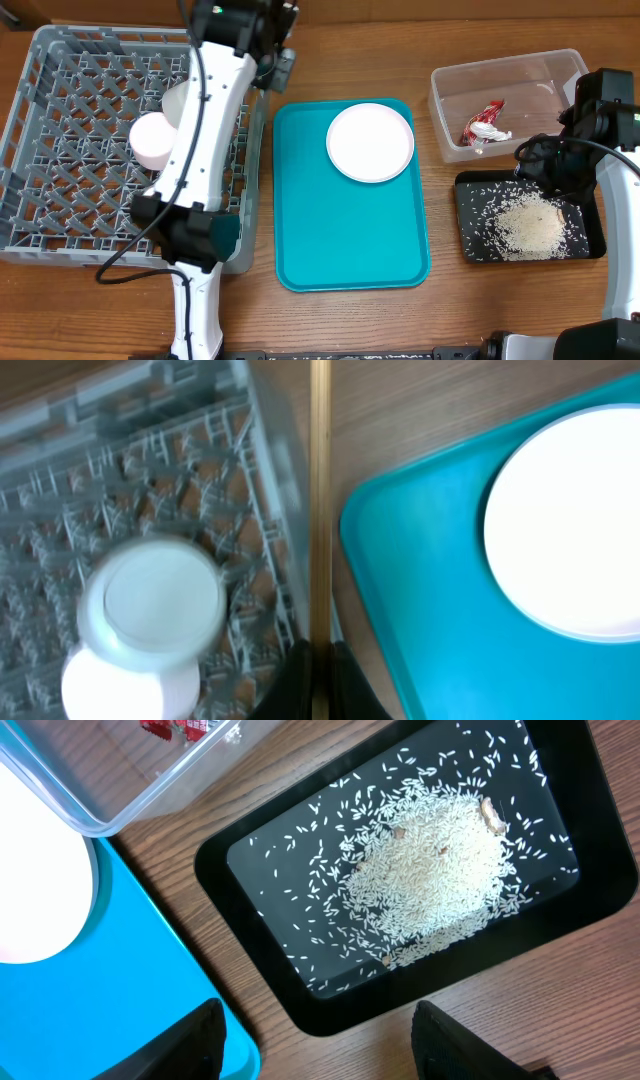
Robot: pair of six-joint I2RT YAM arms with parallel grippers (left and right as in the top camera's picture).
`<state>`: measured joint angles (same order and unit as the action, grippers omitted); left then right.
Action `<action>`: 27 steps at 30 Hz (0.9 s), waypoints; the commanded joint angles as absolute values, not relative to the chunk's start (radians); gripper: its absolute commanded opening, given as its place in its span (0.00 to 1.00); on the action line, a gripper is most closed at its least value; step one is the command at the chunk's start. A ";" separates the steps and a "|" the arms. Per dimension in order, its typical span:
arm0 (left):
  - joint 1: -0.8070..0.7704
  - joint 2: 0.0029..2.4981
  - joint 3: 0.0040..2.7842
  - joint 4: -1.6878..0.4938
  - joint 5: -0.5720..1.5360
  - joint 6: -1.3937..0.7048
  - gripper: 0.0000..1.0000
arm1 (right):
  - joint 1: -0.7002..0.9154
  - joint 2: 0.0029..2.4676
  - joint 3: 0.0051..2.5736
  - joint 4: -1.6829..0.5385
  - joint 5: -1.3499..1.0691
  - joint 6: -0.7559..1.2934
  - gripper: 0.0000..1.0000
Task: Sort waste into correct bins and load items into the dishwasher
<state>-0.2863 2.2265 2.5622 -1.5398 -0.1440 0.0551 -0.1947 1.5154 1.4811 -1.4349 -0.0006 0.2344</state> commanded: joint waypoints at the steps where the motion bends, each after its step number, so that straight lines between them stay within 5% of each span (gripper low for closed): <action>1: -0.224 2.176 2.584 -1.646 -0.080 -0.052 0.04 | -0.197 1.494 1.505 -1.435 -0.001 0.232 0.61; 13: -0.125 2.160 2.486 -1.690 0.051 -0.129 0.04 | -0.197 1.494 1.505 -1.443 -0.001 0.232 0.62; 27: -0.125 1.893 2.001 -1.612 0.036 -0.211 0.04 | -0.197 1.494 1.505 -1.445 -0.001 0.232 0.61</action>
<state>-0.1242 1.9209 2.0659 -1.6482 0.0383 -0.1673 -0.1947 1.5154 1.4811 -1.4502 -0.0006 0.2348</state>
